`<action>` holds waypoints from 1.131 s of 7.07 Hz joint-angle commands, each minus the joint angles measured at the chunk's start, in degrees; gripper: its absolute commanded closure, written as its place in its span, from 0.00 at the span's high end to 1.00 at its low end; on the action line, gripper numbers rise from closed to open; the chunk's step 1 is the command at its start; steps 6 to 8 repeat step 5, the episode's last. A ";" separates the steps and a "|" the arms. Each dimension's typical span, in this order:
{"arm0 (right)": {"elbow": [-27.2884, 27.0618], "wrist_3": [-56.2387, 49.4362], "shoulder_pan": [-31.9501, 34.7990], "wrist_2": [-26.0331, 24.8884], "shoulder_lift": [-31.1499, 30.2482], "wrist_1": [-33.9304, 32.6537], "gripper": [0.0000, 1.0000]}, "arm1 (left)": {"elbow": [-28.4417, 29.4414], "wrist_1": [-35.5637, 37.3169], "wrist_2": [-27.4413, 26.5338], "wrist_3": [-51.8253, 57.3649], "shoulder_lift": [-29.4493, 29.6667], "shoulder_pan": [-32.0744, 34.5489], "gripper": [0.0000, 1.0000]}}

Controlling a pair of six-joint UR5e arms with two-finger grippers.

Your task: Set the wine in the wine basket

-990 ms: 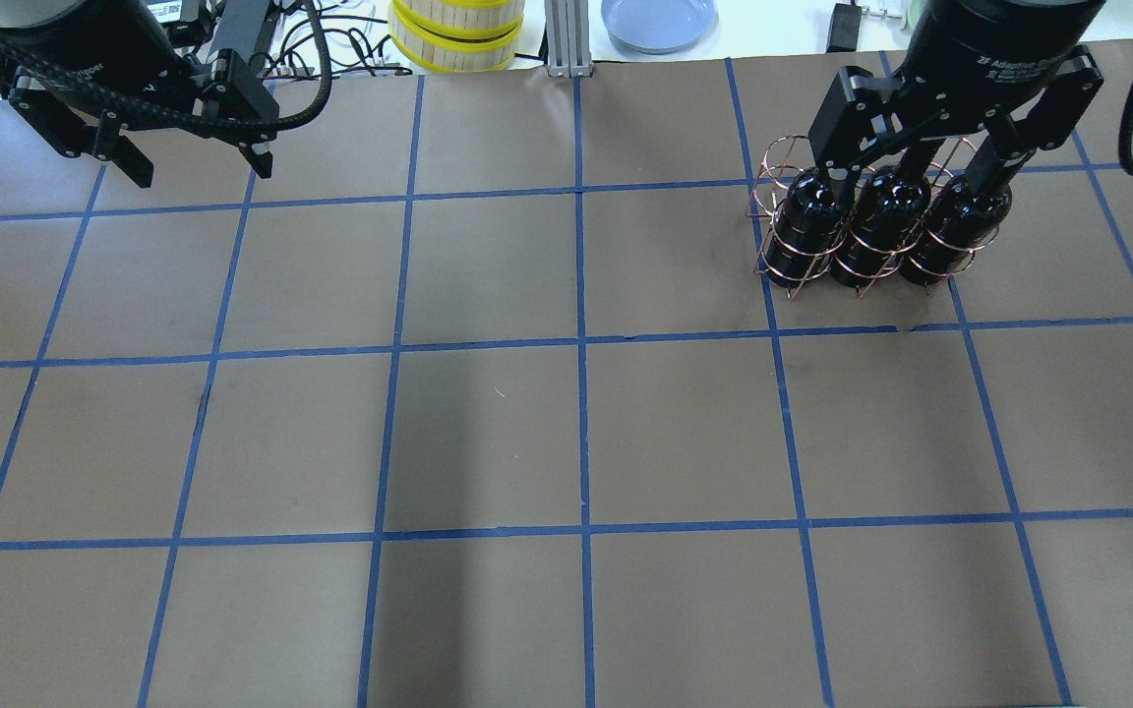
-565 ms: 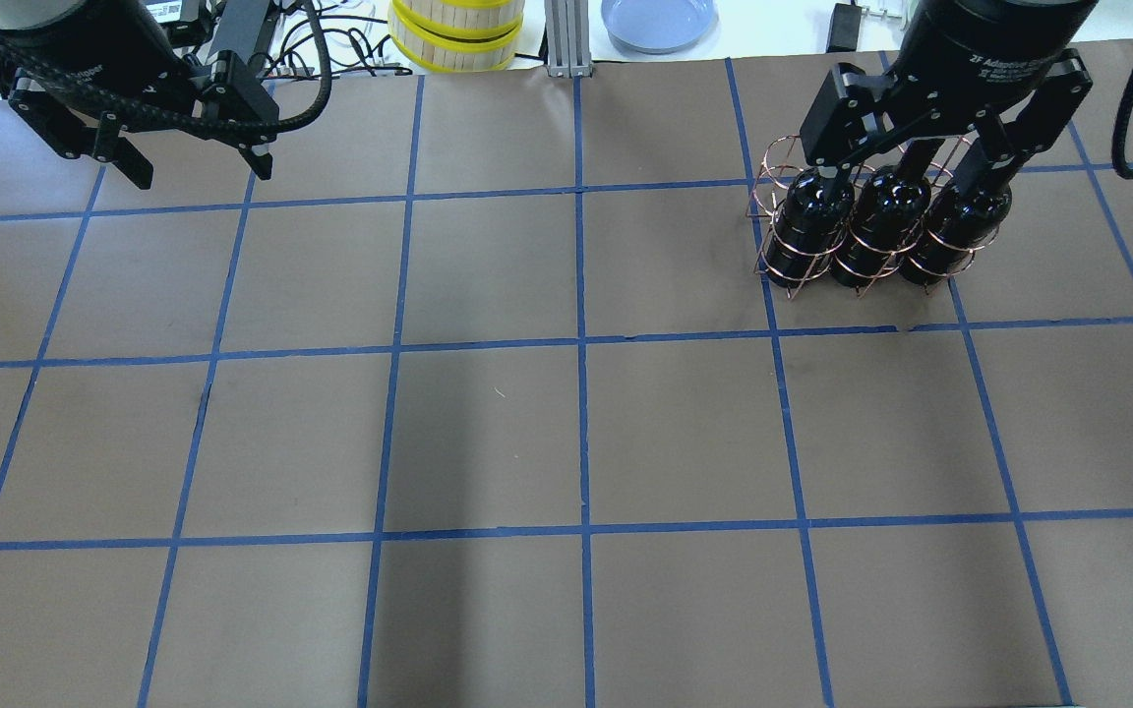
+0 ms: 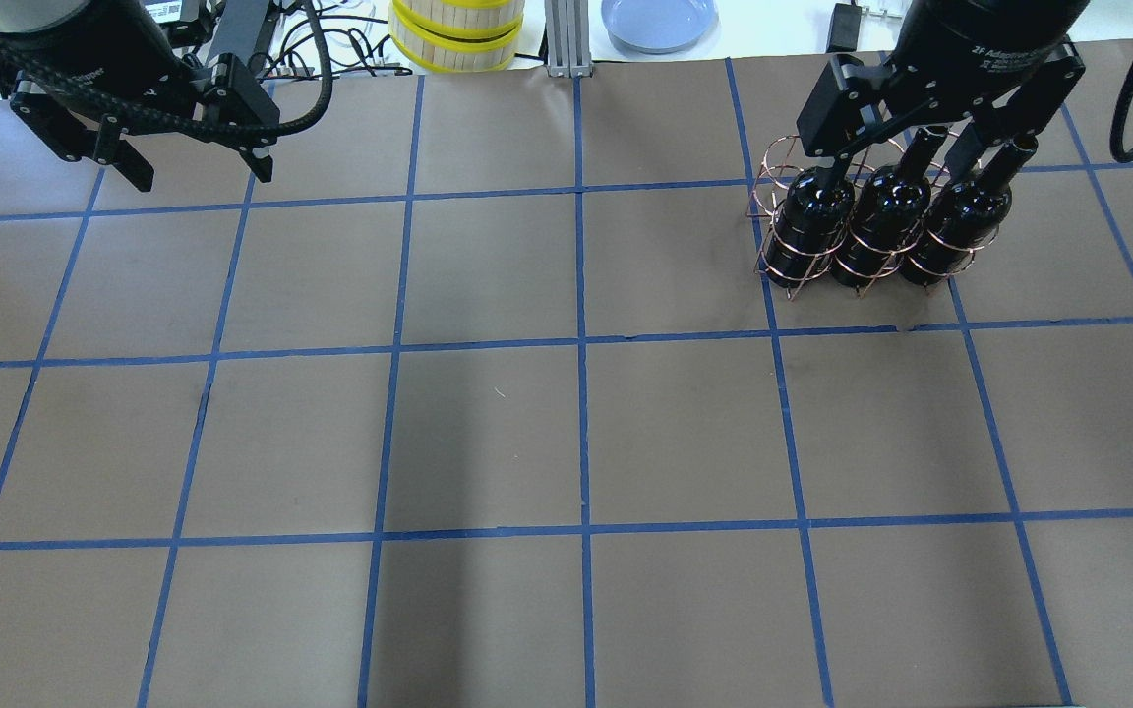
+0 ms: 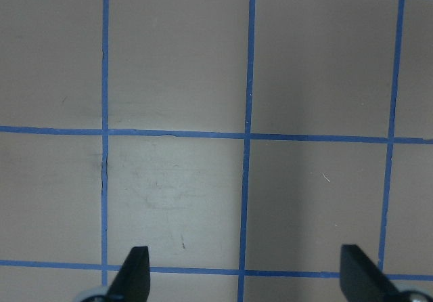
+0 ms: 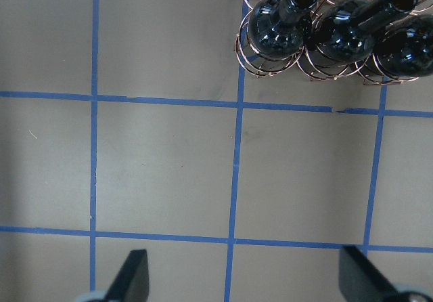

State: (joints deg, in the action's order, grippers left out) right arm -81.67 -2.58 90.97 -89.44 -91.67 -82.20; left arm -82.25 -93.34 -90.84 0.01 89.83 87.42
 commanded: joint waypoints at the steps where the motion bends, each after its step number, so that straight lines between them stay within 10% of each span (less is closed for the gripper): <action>1: -0.15 -0.15 0.00 0.14 0.01 -0.33 1.00 | -0.02 0.00 -0.04 0.08 0.00 0.03 1.00; 8: -0.33 0.20 0.00 -0.03 0.01 -0.25 1.00 | -0.02 0.00 -0.04 0.08 -0.09 0.03 1.00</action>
